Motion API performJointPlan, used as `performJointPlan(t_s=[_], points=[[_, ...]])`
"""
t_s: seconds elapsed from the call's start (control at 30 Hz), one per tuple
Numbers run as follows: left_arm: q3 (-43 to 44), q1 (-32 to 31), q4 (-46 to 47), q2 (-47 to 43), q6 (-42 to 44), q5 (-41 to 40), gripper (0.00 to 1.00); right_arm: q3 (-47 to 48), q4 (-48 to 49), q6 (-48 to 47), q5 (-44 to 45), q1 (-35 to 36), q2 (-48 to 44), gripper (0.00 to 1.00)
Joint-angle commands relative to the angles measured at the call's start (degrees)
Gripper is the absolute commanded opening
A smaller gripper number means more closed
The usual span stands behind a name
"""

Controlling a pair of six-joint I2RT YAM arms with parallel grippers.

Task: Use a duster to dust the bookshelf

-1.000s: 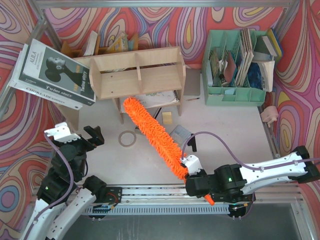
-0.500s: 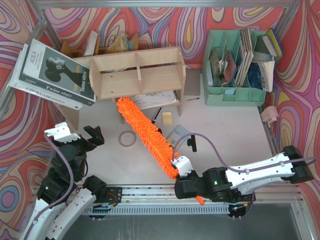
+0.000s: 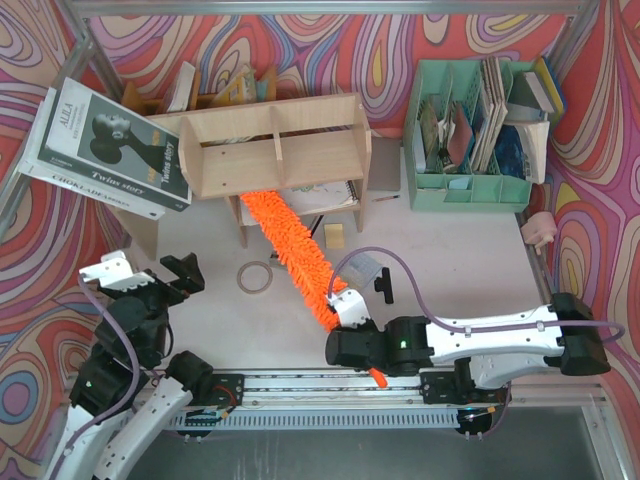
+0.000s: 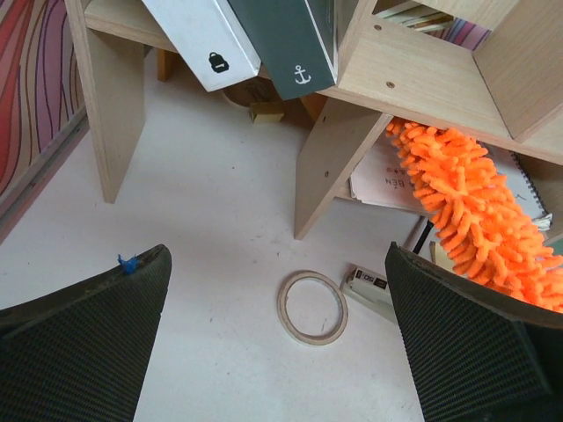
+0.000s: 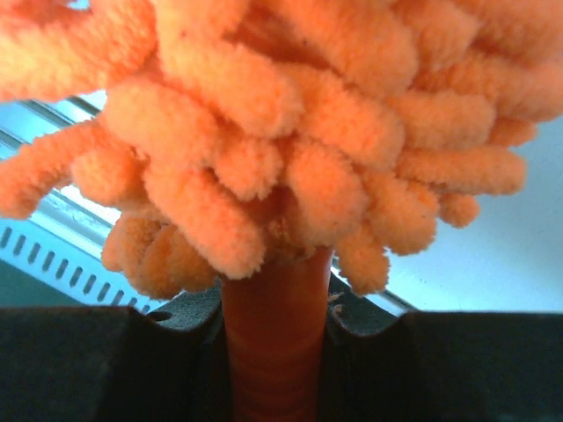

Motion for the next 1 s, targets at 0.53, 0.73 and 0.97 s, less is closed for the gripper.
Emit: performJointPlan(t_s=[0.53, 0.73, 0.97], points=[[0.24, 0.27, -0.32, -2.27, -1.14, -0.21, 0.98, 2.4, -6.9, 23.91, 16.2, -5.74, -5.03, 0.0], [0.29, 0.27, -0.36, -2.07, -1.22, 0.09, 0.98, 4.62, 4.92, 13.93, 11.71, -5.75, 1.74, 0.0], [0.41, 0.29, -0.64, -1.76, -1.22, -0.08, 0.98, 8.7, 21.37, -2.91, 2.63, -5.69, 7.98, 0.0]])
